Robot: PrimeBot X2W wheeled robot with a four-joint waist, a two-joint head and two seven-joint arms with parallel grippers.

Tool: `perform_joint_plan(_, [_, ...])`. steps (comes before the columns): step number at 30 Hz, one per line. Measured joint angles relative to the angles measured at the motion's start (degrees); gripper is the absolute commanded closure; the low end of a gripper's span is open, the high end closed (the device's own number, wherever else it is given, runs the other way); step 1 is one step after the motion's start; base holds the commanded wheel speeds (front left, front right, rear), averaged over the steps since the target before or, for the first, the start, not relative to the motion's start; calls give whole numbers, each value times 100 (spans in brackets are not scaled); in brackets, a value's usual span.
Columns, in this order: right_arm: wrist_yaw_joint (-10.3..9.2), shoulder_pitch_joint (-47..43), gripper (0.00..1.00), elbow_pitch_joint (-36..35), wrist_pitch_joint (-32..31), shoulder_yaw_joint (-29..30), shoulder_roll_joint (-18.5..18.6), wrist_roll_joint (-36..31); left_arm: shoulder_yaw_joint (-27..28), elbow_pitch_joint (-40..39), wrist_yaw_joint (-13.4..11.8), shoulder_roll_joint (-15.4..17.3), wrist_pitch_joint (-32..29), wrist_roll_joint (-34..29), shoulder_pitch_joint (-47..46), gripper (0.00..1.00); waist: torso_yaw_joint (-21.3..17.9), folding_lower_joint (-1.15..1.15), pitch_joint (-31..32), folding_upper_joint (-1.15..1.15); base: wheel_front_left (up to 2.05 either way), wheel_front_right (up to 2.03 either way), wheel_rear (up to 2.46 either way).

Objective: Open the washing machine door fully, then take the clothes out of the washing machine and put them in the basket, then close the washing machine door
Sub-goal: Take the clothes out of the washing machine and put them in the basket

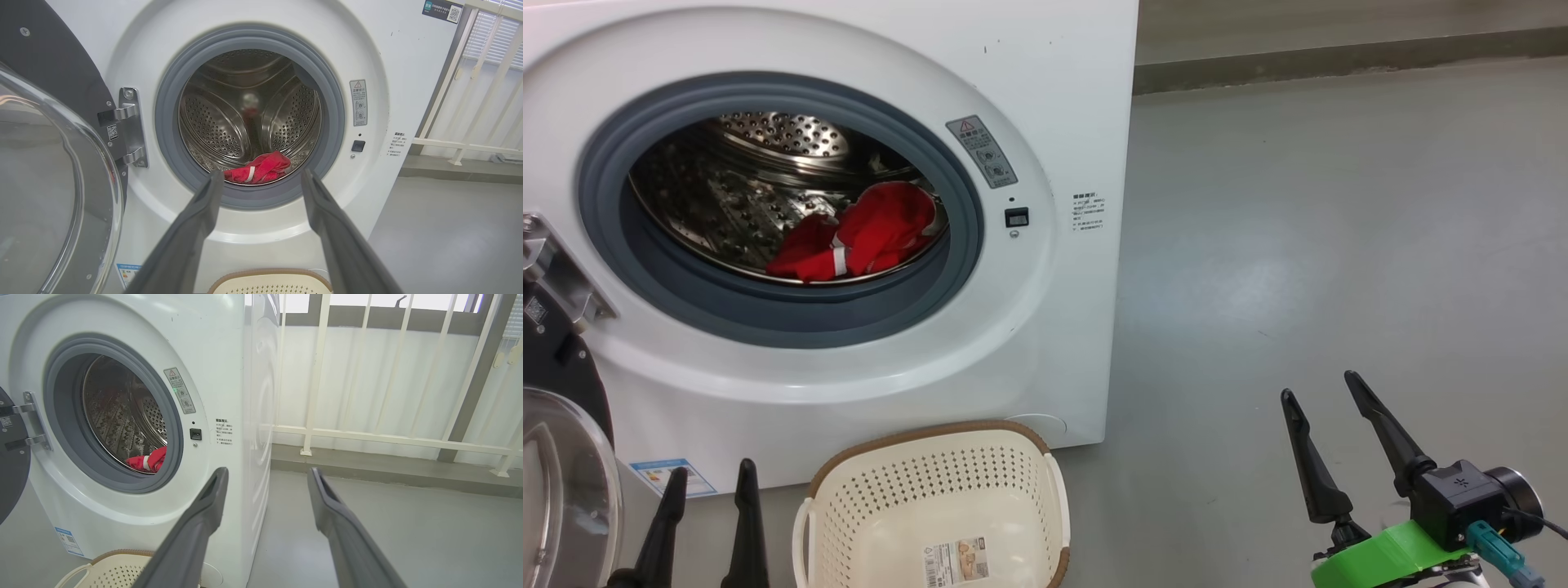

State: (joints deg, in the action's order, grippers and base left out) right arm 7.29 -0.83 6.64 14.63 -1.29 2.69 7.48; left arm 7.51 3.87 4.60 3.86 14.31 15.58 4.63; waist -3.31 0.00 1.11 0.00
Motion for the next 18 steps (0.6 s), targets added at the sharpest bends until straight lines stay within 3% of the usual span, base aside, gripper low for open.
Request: perform_joint_plan(18, [0,3,0,-59,0,-88,0,0,-13,42,2,-81,0,-85,-174,0,68,0,-151,0,0,0,0])
